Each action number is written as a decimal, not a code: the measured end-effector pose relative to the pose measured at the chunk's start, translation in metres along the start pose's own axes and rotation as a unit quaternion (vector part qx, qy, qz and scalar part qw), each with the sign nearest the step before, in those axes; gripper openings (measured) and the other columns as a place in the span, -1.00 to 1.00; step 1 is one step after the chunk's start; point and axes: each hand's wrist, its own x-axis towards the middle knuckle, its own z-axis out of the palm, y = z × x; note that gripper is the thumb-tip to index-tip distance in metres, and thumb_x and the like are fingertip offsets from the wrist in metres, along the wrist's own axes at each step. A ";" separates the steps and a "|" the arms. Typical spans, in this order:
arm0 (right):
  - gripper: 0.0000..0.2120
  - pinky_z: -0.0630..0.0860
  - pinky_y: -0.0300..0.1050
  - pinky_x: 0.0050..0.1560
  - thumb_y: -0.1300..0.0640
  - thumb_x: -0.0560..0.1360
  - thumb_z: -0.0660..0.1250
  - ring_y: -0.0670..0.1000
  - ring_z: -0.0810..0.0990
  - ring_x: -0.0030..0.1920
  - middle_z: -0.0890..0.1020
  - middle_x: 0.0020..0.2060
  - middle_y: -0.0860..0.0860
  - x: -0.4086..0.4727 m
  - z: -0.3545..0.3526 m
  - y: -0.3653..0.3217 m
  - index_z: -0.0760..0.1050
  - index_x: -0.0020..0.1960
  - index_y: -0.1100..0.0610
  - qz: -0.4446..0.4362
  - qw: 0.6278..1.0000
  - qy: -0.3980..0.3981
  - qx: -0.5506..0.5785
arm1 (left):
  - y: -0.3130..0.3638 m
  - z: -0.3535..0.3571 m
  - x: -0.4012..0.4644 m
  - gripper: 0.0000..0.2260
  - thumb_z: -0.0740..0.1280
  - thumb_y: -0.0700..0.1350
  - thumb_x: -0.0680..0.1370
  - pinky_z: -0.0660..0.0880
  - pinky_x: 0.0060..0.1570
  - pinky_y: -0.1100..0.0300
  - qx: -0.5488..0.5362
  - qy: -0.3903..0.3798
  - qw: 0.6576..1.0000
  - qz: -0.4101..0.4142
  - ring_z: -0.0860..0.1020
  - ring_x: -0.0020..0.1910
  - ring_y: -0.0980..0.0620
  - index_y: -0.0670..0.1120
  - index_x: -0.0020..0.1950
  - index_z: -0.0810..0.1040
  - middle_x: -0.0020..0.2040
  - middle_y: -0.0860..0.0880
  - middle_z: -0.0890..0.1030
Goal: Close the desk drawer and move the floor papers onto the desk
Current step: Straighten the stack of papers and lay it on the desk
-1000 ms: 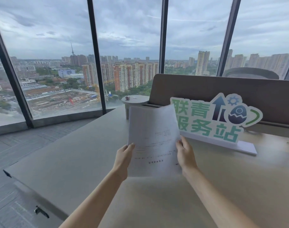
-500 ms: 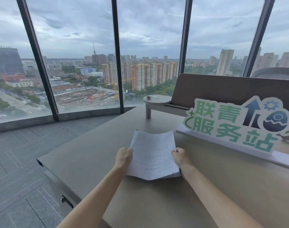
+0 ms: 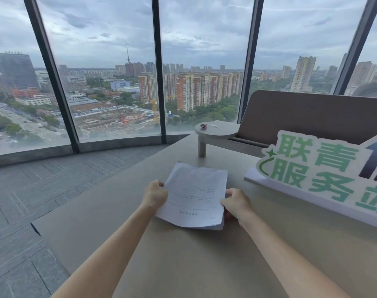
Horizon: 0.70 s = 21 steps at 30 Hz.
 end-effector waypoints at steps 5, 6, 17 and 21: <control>-0.77 0.52 -0.23 -0.55 0.33 0.40 0.23 0.08 0.67 -0.32 0.72 -0.18 0.10 0.026 0.016 -0.007 0.66 -0.10 0.29 0.001 1.000 0.004 0.010 | -0.005 -0.003 0.043 -0.69 0.17 -0.35 0.43 0.56 0.06 0.03 0.012 -0.002 1.000 0.003 0.62 0.04 -0.21 -0.25 0.05 0.65 0.00 -0.24 0.67; -0.76 0.56 -0.21 -0.53 0.34 0.39 0.22 0.11 0.70 -0.29 0.73 -0.18 0.12 0.031 0.019 -0.008 0.65 -0.09 0.33 0.004 1.000 0.006 0.016 | -0.006 -0.003 0.052 -0.68 0.18 -0.35 0.43 0.56 0.07 0.02 0.010 -0.004 1.000 0.002 0.61 0.05 -0.20 -0.25 0.06 0.64 0.01 -0.23 0.66; -0.61 0.69 -0.09 -0.28 0.35 0.33 0.41 0.10 0.72 -0.34 0.71 -0.19 0.13 0.074 0.036 -0.009 0.57 0.16 0.20 -0.032 0.999 0.039 0.017 | 0.002 0.000 0.108 -0.55 0.21 -0.36 0.44 0.50 0.11 0.11 0.070 0.004 0.997 0.038 0.55 0.19 -0.18 -0.19 0.33 0.52 0.21 -0.22 0.60; -0.63 0.63 -0.27 -0.35 0.32 0.37 0.41 0.05 0.70 -0.39 0.70 -0.15 0.12 0.081 0.041 -0.013 0.60 0.18 0.22 -0.052 0.998 0.038 -0.012 | 0.006 0.001 0.117 -0.53 0.20 -0.35 0.42 0.53 0.15 0.05 0.125 0.022 0.990 0.069 0.54 0.21 -0.19 -0.13 0.32 0.53 0.23 -0.20 0.61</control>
